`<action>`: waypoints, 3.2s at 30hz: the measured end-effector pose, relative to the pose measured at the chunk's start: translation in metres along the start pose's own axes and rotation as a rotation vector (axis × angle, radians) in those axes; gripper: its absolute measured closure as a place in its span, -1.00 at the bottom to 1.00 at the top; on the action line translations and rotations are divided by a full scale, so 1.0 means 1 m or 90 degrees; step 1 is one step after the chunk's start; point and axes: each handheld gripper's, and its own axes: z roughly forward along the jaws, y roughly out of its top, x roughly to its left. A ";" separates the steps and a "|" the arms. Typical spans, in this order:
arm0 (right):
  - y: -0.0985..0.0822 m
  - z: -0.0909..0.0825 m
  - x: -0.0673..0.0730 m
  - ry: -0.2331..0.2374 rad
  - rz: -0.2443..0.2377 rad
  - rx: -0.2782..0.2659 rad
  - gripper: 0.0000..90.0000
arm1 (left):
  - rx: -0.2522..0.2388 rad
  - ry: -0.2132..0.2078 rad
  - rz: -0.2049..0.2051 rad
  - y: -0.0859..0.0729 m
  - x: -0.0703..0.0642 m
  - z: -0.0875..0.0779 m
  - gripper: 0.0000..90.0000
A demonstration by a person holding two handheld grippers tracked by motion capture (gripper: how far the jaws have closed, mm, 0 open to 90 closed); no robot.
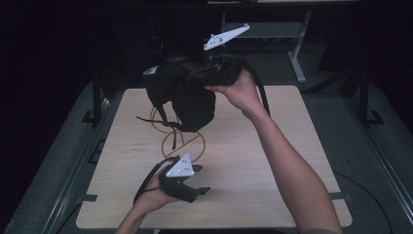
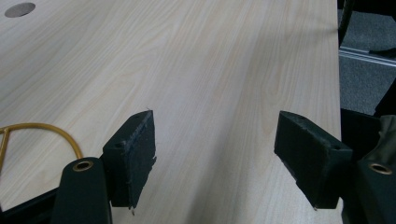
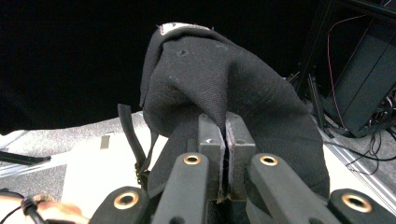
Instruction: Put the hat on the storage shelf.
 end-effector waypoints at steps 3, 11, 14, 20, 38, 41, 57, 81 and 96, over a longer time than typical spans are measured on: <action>0.001 0.006 -0.001 0.002 0.004 -0.003 0.94 | 0.001 -0.002 -0.001 0.000 0.000 0.000 -0.36; 0.007 0.022 -0.004 0.010 0.013 -0.001 0.94 | -0.003 0.002 -0.002 0.001 -0.001 0.001 -0.36; 0.008 0.029 -0.006 0.009 0.017 -0.001 0.94 | -0.001 0.003 -0.001 0.001 -0.001 0.001 -0.36; 0.007 0.038 -0.010 0.012 0.028 -0.004 0.94 | 0.001 0.000 0.004 0.001 -0.001 0.003 -0.36; 0.004 0.078 -0.014 0.021 0.051 0.007 0.93 | 0.001 -0.003 0.005 0.001 0.000 0.004 -0.36; 0.004 0.082 -0.014 0.021 0.055 0.007 0.93 | -0.001 -0.004 0.000 0.001 0.000 0.005 -0.35; 0.002 0.096 -0.010 -0.007 0.057 0.030 0.20 | -0.002 -0.007 -0.008 0.000 -0.001 0.005 -0.36; -0.012 0.041 -0.013 -0.018 0.071 -0.009 -0.17 | -0.005 -0.004 -0.014 -0.003 0.001 0.002 -0.37; -0.030 0.009 -0.019 -0.034 0.086 -0.014 -0.26 | -0.005 -0.003 -0.017 -0.003 0.001 0.003 -0.40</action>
